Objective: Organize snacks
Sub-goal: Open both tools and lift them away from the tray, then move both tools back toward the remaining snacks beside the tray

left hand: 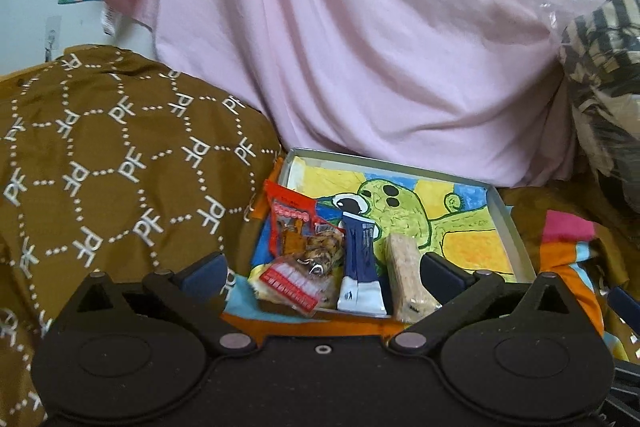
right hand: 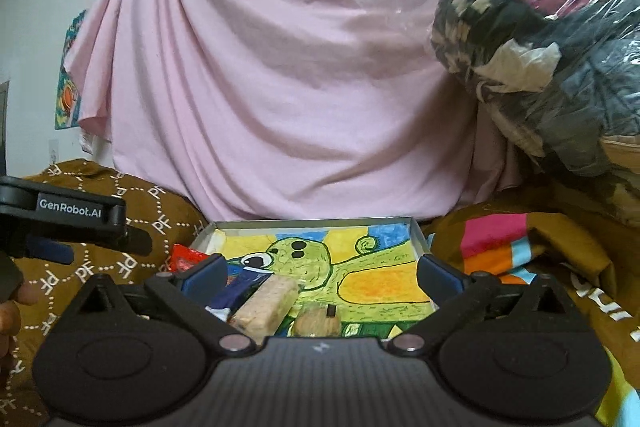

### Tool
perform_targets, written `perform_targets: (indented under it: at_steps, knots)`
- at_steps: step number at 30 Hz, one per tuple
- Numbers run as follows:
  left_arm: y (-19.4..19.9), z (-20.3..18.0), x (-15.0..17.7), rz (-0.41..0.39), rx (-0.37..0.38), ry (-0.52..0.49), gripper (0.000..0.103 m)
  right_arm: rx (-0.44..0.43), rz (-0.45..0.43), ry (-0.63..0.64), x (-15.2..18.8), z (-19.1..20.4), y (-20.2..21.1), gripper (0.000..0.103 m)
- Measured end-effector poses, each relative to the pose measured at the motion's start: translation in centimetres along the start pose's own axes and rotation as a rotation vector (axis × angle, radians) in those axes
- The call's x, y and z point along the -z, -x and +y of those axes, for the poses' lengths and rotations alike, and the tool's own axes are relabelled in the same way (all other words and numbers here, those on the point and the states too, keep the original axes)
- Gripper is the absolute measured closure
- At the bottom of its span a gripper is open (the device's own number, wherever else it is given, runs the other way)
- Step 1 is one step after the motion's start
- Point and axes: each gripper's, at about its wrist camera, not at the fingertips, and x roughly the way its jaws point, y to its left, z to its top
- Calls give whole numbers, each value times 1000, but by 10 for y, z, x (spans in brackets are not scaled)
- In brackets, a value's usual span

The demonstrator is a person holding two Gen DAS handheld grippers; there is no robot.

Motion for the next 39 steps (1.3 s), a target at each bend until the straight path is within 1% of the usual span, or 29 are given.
perform_targets:
  at_steps: [12, 19, 23, 26, 30, 33, 39]
  knots:
    - [54, 11, 30, 3, -13, -20, 1, 7, -10, -32, 8, 9, 59, 0]
    - [84, 22, 50, 8, -18, -32, 1, 40, 4, -112, 21, 9, 88, 0]
    - [102, 30, 66, 11, -28, -61, 1, 47, 8, -146, 29, 11, 104, 0]
    - [115, 37, 77, 13, -42, -90, 1, 55, 27, -191, 36, 12, 116, 0]
    - [132, 51, 92, 36, -61, -63, 1, 69, 60, -238, 40, 15, 130, 0]
    - [145, 59, 98, 55, -73, -48, 1, 82, 56, -253, 38, 20, 141, 0]
    - [169, 61, 95, 59, -120, -99, 1, 69, 92, -256, 32, 32, 154, 0]
